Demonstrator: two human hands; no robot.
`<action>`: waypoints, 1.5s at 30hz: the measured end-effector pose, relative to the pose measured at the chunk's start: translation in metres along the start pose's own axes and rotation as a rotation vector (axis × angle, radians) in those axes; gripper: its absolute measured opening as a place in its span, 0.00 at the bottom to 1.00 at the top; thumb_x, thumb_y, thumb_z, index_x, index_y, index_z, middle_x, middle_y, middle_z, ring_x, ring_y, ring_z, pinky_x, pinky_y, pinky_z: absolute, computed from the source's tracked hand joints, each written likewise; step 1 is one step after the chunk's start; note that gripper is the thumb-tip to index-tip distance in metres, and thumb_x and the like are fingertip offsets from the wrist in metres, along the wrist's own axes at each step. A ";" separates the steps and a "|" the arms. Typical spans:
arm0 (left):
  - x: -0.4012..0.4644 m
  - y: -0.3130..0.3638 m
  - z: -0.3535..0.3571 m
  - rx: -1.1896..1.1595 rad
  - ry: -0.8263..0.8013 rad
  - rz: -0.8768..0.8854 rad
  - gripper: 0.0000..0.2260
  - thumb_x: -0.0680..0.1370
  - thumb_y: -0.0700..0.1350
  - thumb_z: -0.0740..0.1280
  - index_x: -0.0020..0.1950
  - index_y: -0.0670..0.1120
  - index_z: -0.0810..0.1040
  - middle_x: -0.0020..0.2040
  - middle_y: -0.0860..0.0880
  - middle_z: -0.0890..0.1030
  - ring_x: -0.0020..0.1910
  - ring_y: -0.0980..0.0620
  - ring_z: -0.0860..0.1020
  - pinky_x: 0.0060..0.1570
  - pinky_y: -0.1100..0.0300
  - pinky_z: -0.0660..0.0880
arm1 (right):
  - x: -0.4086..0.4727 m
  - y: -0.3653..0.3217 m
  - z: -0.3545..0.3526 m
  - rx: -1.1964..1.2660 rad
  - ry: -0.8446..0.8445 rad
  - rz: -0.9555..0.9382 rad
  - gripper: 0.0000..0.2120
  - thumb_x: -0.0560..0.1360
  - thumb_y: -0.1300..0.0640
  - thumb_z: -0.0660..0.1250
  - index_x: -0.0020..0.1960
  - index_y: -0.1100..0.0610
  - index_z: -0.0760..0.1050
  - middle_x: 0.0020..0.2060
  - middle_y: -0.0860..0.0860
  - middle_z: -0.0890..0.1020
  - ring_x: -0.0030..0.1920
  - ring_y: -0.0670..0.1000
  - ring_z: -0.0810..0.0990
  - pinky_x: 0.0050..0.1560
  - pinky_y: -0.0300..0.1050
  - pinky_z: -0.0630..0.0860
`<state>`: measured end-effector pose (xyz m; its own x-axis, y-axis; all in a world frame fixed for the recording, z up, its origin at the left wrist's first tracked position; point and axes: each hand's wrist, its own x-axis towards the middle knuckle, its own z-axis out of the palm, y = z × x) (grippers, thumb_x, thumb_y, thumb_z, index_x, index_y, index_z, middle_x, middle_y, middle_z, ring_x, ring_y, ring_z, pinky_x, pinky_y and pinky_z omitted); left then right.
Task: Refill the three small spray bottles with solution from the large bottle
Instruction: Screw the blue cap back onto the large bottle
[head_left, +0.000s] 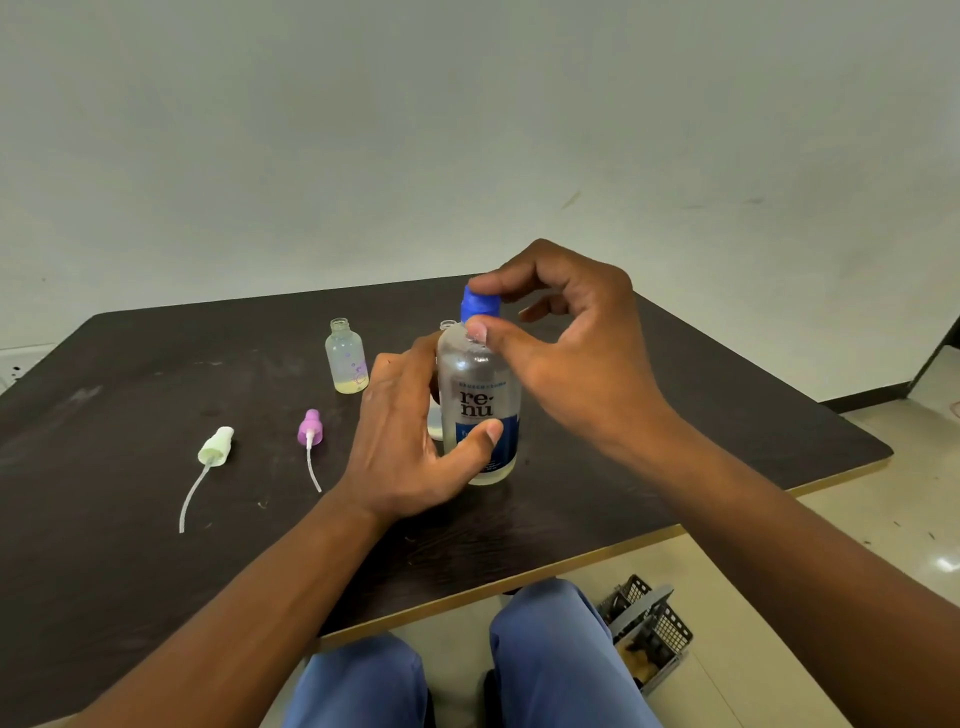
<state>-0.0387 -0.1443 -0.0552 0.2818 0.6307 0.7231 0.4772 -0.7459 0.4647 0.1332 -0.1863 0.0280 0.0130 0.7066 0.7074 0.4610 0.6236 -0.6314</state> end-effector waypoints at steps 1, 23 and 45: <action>0.000 0.000 0.000 0.003 -0.002 0.003 0.31 0.73 0.61 0.67 0.70 0.44 0.75 0.52 0.53 0.80 0.48 0.46 0.77 0.49 0.46 0.73 | 0.000 0.000 0.001 -0.004 0.010 0.001 0.09 0.72 0.57 0.81 0.50 0.51 0.84 0.46 0.40 0.86 0.52 0.44 0.83 0.52 0.43 0.80; -0.001 -0.002 -0.001 -0.027 -0.011 -0.017 0.31 0.72 0.61 0.68 0.70 0.46 0.74 0.51 0.51 0.82 0.50 0.45 0.78 0.49 0.44 0.75 | 0.001 -0.001 -0.001 0.087 -0.047 -0.011 0.06 0.74 0.59 0.75 0.51 0.55 0.84 0.50 0.43 0.88 0.56 0.48 0.85 0.56 0.61 0.81; 0.000 0.000 0.001 -0.028 0.001 0.007 0.31 0.73 0.62 0.69 0.70 0.45 0.75 0.51 0.53 0.81 0.47 0.50 0.77 0.48 0.47 0.76 | -0.002 -0.005 0.000 0.021 0.003 0.044 0.12 0.73 0.53 0.82 0.52 0.50 0.80 0.45 0.42 0.85 0.49 0.46 0.83 0.50 0.43 0.81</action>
<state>-0.0379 -0.1445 -0.0559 0.2844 0.6251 0.7268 0.4517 -0.7561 0.4736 0.1310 -0.1908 0.0293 0.0355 0.7324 0.6800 0.4416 0.5989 -0.6681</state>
